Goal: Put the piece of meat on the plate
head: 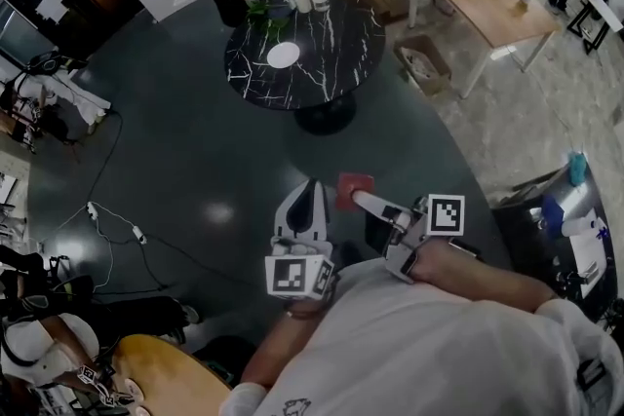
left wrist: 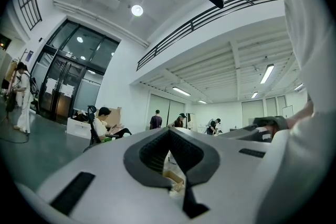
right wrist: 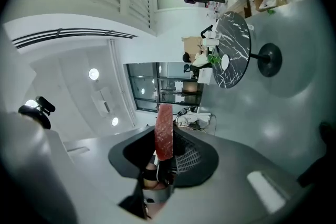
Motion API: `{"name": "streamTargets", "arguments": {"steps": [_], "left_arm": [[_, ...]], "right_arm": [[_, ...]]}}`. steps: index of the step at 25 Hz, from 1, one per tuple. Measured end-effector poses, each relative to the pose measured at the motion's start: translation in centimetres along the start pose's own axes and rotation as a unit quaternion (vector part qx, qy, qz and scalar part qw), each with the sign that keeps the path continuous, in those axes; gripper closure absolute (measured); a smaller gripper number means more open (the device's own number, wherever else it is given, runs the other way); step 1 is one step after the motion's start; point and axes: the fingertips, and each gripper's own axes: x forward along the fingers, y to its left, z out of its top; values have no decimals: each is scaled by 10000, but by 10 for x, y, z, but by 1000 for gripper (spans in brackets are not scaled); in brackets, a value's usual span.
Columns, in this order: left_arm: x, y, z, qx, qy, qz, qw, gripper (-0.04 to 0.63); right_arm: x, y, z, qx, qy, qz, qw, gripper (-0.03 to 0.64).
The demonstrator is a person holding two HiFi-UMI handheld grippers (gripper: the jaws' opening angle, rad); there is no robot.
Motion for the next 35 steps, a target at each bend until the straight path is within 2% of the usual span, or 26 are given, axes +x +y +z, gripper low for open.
{"name": "streamTargets", "arguments": {"steps": [8,12,20,23,30,35], "left_arm": [[23,49,3,-47,57,-406,9991,589],[26,70,4,-112,46,-445,9989,589],[27,100,-9,-300,106,-267,9991,589],[30,111,-11,-265,119,-165,9994,589],[54,136,-4,-315,158,229,9991,589],[92,153,-9,-351,111,425,9984,589]], "right_arm": [[64,-11,11,-19,-167,29,9999,526],[85,-19,11,57,-204,28,9998,526],[111,-29,12,35,-61,-54,10000,526],[122,-32,16,-1,73,-56,10000,526],[152,-37,41,98,366,61,9993,526],[168,-46,78,81,491,86,9987,526]]}}
